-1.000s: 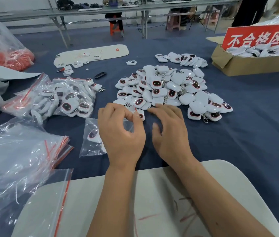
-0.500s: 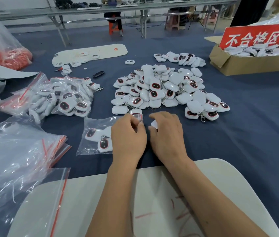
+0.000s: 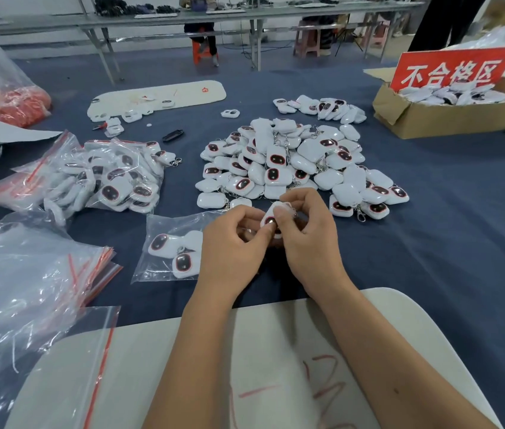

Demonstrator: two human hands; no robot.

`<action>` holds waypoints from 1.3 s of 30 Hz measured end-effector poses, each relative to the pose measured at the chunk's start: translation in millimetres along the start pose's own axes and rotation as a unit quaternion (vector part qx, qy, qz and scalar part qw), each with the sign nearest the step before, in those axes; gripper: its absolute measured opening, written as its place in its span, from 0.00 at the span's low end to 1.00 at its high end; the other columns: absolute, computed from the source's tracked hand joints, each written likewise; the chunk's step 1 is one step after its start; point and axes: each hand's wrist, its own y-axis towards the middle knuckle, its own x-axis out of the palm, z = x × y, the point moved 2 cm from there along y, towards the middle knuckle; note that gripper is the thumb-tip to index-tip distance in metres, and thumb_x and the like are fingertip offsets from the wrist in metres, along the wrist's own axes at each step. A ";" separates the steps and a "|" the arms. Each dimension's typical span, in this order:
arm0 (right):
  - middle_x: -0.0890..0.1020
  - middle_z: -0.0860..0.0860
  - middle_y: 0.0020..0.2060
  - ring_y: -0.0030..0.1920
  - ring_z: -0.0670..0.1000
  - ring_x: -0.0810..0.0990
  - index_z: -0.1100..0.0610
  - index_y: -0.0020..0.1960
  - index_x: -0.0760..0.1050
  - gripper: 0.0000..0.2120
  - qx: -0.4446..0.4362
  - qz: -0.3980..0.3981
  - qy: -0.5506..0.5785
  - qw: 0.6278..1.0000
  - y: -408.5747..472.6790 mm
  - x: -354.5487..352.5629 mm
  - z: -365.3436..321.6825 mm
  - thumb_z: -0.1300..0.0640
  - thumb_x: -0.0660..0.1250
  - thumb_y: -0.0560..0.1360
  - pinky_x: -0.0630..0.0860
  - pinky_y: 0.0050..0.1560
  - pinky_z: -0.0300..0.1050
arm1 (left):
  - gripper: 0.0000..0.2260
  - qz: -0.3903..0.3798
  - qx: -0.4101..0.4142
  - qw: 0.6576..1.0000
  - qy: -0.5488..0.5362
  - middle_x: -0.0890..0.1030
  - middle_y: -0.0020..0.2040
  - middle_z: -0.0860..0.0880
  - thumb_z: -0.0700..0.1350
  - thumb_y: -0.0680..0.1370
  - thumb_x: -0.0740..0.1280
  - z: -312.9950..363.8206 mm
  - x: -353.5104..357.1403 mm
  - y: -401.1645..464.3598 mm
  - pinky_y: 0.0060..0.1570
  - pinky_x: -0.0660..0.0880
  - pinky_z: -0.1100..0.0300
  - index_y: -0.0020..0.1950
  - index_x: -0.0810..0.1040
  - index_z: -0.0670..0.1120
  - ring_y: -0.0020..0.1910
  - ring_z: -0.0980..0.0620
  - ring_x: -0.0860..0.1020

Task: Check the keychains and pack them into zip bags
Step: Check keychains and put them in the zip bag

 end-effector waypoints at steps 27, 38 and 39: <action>0.86 0.49 0.38 0.40 0.51 0.84 0.51 0.53 0.80 0.08 0.008 -0.104 0.009 0.994 -2.9 5.0 -4.5 0.62 0.73 0.78 0.81 0.45 0.47 | 0.13 0.091 -0.091 0.975 -0.181 0.88 0.46 0.47 0.37 0.76 0.76 -6.4 -13.4 8.0 0.45 0.82 0.62 0.59 0.81 0.45 0.44 0.52 0.86; 0.87 0.50 0.38 0.38 0.52 0.87 0.53 0.55 0.82 0.07 0.019 -0.123 0.011 0.992 -2.9 5.2 -4.6 0.62 0.69 0.81 0.79 0.41 0.42 | 0.11 0.105 -0.082 0.982 -0.137 0.87 0.46 0.46 0.38 0.76 0.76 -4.0 -18.1 7.7 0.43 0.82 0.60 0.56 0.81 0.46 0.43 0.49 0.86; 0.87 0.49 0.36 0.37 0.50 0.86 0.53 0.54 0.83 0.08 0.023 -0.121 0.019 0.992 -3.0 5.2 -5.0 0.62 0.68 0.81 0.78 0.39 0.40 | 0.11 0.105 -0.085 0.981 -0.137 0.87 0.47 0.46 0.38 0.76 0.76 -3.8 -18.3 7.5 0.44 0.82 0.59 0.56 0.81 0.47 0.45 0.48 0.86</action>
